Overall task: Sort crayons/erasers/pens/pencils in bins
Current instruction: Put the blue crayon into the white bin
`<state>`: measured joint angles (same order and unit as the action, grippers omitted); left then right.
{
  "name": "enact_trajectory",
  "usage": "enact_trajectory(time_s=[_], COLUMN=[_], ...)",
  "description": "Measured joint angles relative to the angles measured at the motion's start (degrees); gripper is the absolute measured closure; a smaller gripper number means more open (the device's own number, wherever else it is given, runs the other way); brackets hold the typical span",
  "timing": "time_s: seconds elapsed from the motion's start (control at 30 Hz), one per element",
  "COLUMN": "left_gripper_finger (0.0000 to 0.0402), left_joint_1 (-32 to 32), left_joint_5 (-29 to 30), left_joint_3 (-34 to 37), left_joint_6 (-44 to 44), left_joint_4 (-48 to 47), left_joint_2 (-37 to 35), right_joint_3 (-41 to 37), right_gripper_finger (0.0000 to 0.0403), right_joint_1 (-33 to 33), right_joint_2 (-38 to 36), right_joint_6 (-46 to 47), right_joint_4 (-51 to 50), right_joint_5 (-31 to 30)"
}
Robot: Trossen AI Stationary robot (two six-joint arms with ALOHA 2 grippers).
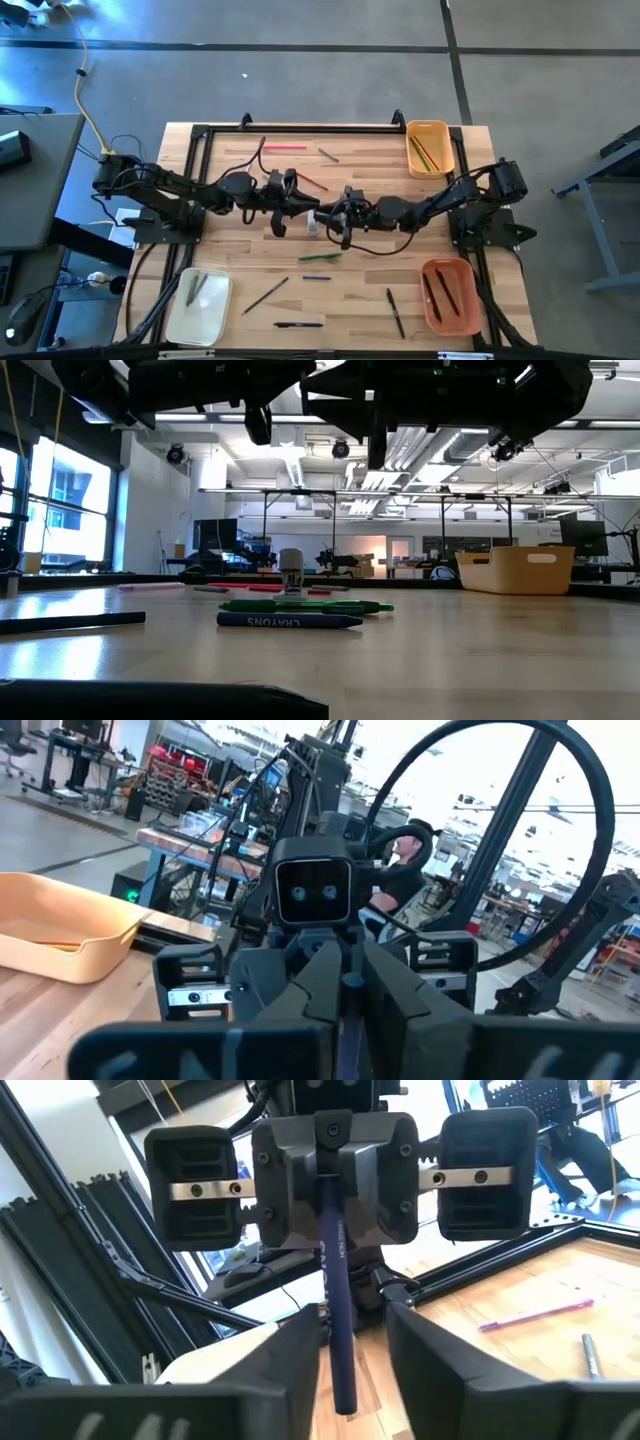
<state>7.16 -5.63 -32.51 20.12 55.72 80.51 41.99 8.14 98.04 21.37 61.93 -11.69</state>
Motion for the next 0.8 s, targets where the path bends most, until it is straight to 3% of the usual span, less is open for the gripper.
enact_trajectory(time_s=[0.23,0.53,0.63,0.73,0.8], left_gripper_finger=[0.0398,0.0399,0.0399,0.0399,0.0399], left_joint_1=[0.7,2.7,1.7,-0.5,-2.7], left_joint_5=[-2.0,-2.3,-2.3,-1.7,-0.1], left_joint_3=[0.0,0.0,0.0,-1.5,-3.2], left_joint_6=[-0.4,-3.0,-3.0,-2.0,-1.0], left_joint_4=[-2.6,-21.2,-29.9,-41.1,-48.6], left_joint_2=[-2.5,-12.2,-16.2,-19.5,-21.2], right_joint_3=[0.0,0.0,0.0,-0.5,-1.9], right_gripper_finger=[0.0232,0.0189,0.0195,0.0223,0.0252], right_joint_1=[0.0,0.0,0.0,0.0,-0.5], right_joint_2=[-0.2,-6.6,-9.3,-9.3,-8.1], right_joint_6=[-2.5,-8.7,-12.2,-13.9,-13.3], right_joint_4=[-0.2,-11.7,-22.3,-31.7,-32.2], right_joint_5=[-0.3,-0.3,-0.8,-8.1,-10.9])
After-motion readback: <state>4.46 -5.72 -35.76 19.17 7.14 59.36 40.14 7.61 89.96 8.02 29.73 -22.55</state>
